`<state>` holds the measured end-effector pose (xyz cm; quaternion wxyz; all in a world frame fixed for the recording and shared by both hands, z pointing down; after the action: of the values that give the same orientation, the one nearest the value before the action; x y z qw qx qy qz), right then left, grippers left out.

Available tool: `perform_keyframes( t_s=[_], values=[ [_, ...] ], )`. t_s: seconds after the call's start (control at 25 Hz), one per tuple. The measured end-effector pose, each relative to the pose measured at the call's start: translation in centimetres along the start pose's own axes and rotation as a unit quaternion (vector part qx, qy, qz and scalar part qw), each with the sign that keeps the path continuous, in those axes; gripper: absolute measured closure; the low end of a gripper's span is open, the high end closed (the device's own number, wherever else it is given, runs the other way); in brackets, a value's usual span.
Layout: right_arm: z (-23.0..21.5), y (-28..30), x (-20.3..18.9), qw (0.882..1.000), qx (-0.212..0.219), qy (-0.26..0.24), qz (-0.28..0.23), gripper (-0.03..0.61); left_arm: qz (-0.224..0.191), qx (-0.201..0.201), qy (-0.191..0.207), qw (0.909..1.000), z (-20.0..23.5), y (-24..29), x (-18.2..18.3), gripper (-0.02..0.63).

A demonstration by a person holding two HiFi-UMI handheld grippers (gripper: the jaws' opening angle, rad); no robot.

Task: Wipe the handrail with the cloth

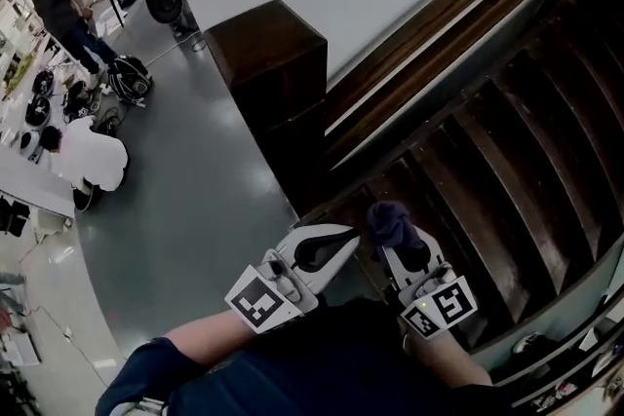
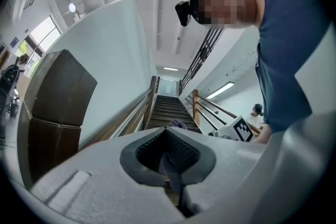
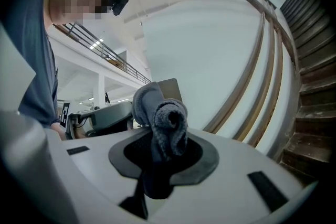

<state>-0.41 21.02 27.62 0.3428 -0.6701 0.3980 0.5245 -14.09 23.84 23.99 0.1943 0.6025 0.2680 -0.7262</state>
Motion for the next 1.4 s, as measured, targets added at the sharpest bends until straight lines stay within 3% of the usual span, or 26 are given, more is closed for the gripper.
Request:
perform_keyframes(
  t_s=[0.32, 0.6, 1.0, 1.4],
  values=[
    [-4.4, 3.2, -0.1, 1.0, 0.008, 0.015, -0.004, 0.485, 0.012, 0.009, -0.018, 0.9997, 3.4, 4.0, -0.6, 0.612],
    [-8.9, 3.0, 1.0, 1.0, 0.015, 0.022, -0.007, 0.485, 0.018, 0.012, -0.005, 0.9998, 3.8, 8.3, -0.3, 0.612],
    [-21.0, 2.2, 0.8, 1.0, -0.022, 0.012, -0.008, 0.485, 0.024, 0.019, -0.003, 0.9995, 5.2, 17.7, -3.7, 0.612],
    [-32.5, 3.6, 1.3, 0.998, -0.061, -0.019, -0.014, 0.484, 0.057, 0.031, 0.007, 0.9979, 8.9, 27.1, -8.6, 0.612]
  ],
)
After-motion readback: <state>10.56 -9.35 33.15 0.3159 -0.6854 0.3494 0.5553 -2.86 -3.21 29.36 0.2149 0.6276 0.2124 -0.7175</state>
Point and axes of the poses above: the fingertips, and each gripper's own axes: y forward along the fingers, z to its left, x out of its top, the point moved 6 cm from there along -y, backward along the fingers, and after that the axes turned 12 degrees about x, right-handed, at the moved point
